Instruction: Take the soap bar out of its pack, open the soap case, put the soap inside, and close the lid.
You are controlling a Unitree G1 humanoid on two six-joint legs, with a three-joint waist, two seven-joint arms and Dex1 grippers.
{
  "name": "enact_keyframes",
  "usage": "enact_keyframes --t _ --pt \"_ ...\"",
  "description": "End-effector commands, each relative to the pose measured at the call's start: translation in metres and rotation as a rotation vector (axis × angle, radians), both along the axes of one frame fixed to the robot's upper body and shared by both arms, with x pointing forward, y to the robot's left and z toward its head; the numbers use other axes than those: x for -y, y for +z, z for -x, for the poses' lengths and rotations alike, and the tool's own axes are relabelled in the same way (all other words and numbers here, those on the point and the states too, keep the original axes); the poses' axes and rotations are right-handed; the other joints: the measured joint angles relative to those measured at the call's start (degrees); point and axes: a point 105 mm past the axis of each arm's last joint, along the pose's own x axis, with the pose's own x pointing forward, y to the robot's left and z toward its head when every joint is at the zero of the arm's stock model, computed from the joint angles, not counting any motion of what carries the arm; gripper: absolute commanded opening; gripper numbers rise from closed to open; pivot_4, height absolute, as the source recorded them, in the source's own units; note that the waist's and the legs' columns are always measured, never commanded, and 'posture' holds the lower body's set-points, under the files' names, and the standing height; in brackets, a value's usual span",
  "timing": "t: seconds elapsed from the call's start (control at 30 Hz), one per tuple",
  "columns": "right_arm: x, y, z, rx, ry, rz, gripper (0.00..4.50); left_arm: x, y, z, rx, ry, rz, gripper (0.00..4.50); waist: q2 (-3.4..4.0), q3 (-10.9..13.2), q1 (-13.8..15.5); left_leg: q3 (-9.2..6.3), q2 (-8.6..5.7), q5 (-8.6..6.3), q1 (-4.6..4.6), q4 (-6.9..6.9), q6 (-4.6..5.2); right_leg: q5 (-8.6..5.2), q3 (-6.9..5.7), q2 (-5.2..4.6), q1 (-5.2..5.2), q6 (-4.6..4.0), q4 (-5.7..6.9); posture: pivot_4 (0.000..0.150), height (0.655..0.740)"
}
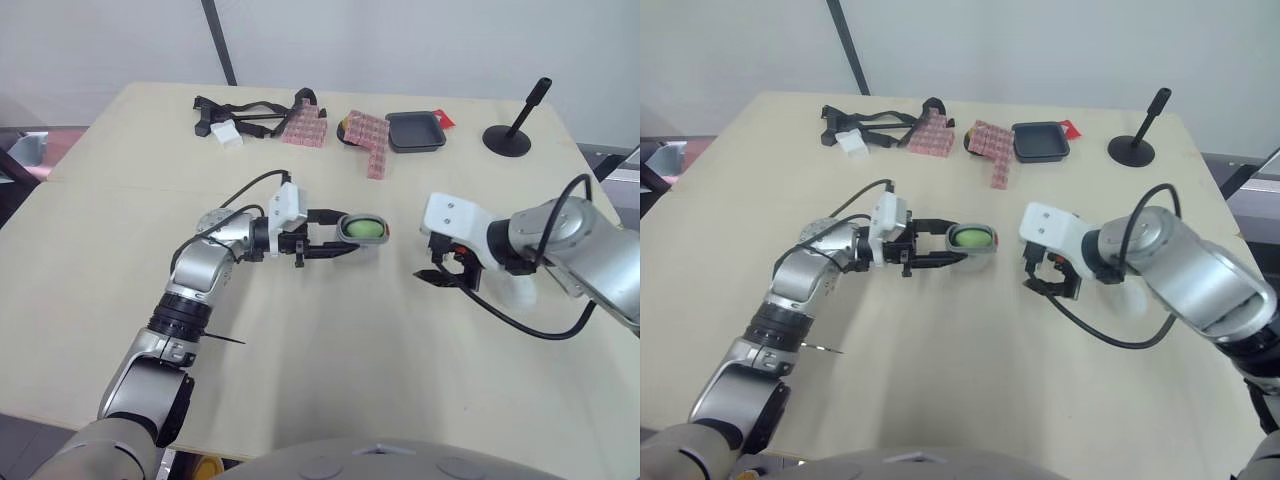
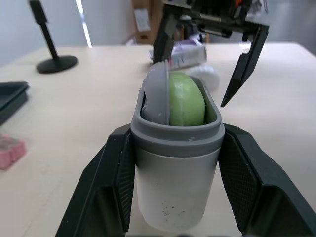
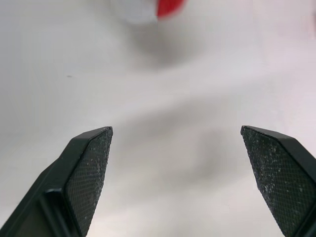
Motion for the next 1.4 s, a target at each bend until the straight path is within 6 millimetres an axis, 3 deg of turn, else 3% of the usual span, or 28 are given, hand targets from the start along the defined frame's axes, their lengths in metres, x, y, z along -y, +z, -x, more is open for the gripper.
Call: enact_keyframes --t 0.03,0.27,0.43,0.9,1.17,1.4 --pt "0.02 0.012 -0.002 0.05 -0.121 0.002 4.47 -0.015 -0.002 0.007 0.009 0.027 0.091 1.94 0.0 0.0 -0.07 0.0 -0.01 0.0 0.0 0.0 0.0 0.0 0.0 0.0 0.0 0.0 -0.01 0.15 0.74" --pt "0.044 0.008 0.004 0.003 -0.294 -0.006 4.47 -0.02 -0.028 0.015 -0.014 0.033 0.121 1.94 0.0 0.0 0.35 -0.02 0.07 0.01 0.04 -0.02 0.01 0.0 -0.01 -0.03 -0.02 0.0 -0.11 0.15 0.74" --pt "0.065 0.005 0.008 -0.037 -0.425 0.015 4.47 -0.014 -0.025 0.013 0.006 0.02 0.145 1.94 0.0 0.0 0.53 0.0 0.07 0.01 0.04 -0.01 0.01 0.0 0.01 -0.03 -0.02 0.0 -0.11 0.15 0.74" --pt "0.118 -0.035 0.015 -0.162 -0.781 -0.039 4.47 -0.011 -0.044 0.016 0.016 -0.018 0.073 1.94 0.05 -0.03 0.8 0.05 0.07 0.0 0.05 -0.03 0.01 0.0 0.06 -0.03 -0.03 0.0 -0.22 0.15 0.74" --pt "0.129 -0.053 0.016 -0.245 -0.87 -0.063 4.47 -0.011 -0.045 0.015 0.046 -0.01 0.057 1.94 0.09 -0.05 0.82 0.05 0.07 0.0 0.05 -0.02 0.01 0.0 0.06 -0.03 -0.02 0.0 -0.22 0.15 0.74" --pt "0.124 -0.066 0.016 -0.274 -0.867 -0.035 4.47 -0.01 -0.044 0.015 0.056 -0.005 0.065 1.94 0.13 -0.07 0.82 0.05 0.06 0.0 0.04 -0.02 0.01 0.0 0.05 -0.03 -0.02 0.0 -0.22 0.15 0.74"
